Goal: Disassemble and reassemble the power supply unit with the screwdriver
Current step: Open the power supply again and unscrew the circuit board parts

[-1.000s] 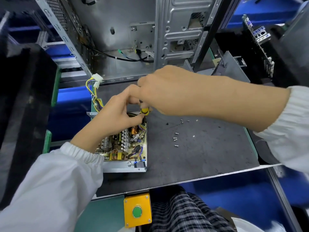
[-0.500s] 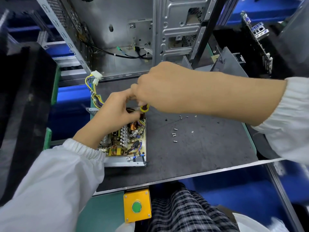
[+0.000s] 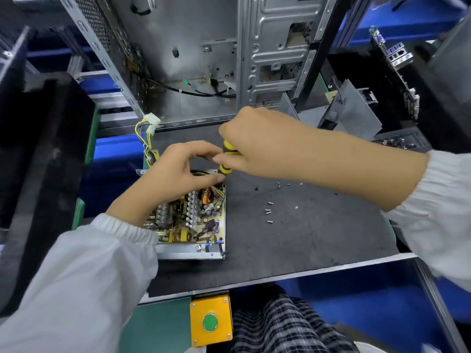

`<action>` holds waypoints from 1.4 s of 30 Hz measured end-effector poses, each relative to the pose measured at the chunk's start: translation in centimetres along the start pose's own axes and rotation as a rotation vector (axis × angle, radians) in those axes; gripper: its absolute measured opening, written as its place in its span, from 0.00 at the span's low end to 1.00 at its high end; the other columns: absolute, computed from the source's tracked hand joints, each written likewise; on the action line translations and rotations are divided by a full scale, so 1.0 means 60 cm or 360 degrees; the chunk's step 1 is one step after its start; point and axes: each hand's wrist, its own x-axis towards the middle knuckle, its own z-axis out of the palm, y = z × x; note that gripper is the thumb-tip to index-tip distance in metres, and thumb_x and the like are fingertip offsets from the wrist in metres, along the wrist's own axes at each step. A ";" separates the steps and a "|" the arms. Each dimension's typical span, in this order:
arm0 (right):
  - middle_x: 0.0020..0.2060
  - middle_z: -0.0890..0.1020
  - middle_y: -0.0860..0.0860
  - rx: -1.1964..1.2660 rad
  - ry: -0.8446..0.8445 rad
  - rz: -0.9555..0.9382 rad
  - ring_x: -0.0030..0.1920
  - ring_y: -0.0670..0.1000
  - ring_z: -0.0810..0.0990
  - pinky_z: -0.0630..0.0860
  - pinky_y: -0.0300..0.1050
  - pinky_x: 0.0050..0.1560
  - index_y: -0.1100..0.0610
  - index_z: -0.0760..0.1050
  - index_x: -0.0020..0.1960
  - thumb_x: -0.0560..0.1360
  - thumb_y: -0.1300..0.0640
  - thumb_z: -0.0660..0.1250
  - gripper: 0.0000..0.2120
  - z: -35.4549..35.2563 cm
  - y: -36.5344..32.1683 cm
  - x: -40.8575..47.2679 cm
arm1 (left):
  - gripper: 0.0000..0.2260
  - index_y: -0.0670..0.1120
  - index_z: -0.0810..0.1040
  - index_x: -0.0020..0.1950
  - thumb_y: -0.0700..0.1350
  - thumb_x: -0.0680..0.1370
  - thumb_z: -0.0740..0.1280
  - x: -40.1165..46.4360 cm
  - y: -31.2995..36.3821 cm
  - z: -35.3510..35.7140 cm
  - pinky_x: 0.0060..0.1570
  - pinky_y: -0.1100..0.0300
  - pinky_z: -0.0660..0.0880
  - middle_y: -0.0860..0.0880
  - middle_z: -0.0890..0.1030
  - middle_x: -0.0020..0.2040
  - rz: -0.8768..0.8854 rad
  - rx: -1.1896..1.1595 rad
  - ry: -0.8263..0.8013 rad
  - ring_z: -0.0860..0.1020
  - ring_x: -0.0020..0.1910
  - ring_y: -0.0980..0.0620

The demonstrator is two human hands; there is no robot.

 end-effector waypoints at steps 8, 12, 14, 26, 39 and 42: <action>0.25 0.67 0.51 0.0186 0.0177 0.0172 0.27 0.47 0.63 0.56 0.38 0.26 0.60 0.67 0.36 0.77 0.45 0.60 0.20 -0.025 0.060 -0.066 | 0.11 0.46 0.83 0.55 0.38 0.73 0.74 0.001 0.012 -0.014 0.59 0.61 0.74 0.52 0.84 0.50 -0.0015 0.0163 0.0204 0.80 0.53 0.55; 0.26 0.69 0.49 0.0251 0.0131 0.0302 0.29 0.48 0.66 0.59 0.43 0.27 0.60 0.72 0.41 0.76 0.45 0.61 0.17 0.003 0.076 -0.086 | 0.09 0.50 0.83 0.52 0.49 0.74 0.74 0.029 0.022 0.005 0.54 0.49 0.76 0.54 0.81 0.48 -0.0129 0.0541 0.0020 0.79 0.51 0.53; 0.28 0.70 0.47 0.0262 0.0065 0.0338 0.31 0.50 0.69 0.64 0.45 0.30 0.58 0.72 0.43 0.76 0.45 0.61 0.15 0.023 0.083 -0.094 | 0.12 0.54 0.81 0.54 0.57 0.73 0.72 0.044 0.025 0.008 0.54 0.51 0.75 0.56 0.80 0.51 -0.0308 0.0845 -0.0185 0.77 0.54 0.52; 0.31 0.67 0.47 -0.0127 -0.0341 0.0103 0.38 0.55 0.75 0.57 0.40 0.27 0.52 0.72 0.41 0.75 0.48 0.66 0.09 0.041 0.093 -0.071 | 0.22 0.48 0.63 0.30 0.55 0.80 0.63 0.059 0.006 0.028 0.42 0.53 0.66 0.48 0.66 0.33 -0.0805 0.0956 -0.0393 0.72 0.44 0.39; 0.41 0.74 0.46 -0.0294 -0.0015 -0.0173 0.42 0.54 0.75 0.52 0.40 0.27 0.47 0.76 0.53 0.79 0.45 0.58 0.10 0.034 0.070 -0.009 | 0.22 0.46 0.72 0.34 0.63 0.76 0.60 -0.005 -0.006 0.084 0.27 0.60 0.58 0.50 0.70 0.30 -0.1069 0.1012 0.0249 0.66 0.27 0.52; 0.42 0.76 0.47 -0.0332 -0.0061 -0.0194 0.42 0.55 0.76 0.51 0.40 0.27 0.47 0.76 0.52 0.79 0.47 0.58 0.09 0.032 0.072 0.002 | 0.19 0.44 0.73 0.33 0.58 0.75 0.62 -0.002 -0.011 0.081 0.26 0.60 0.60 0.48 0.72 0.29 -0.1039 0.0795 0.0253 0.69 0.27 0.50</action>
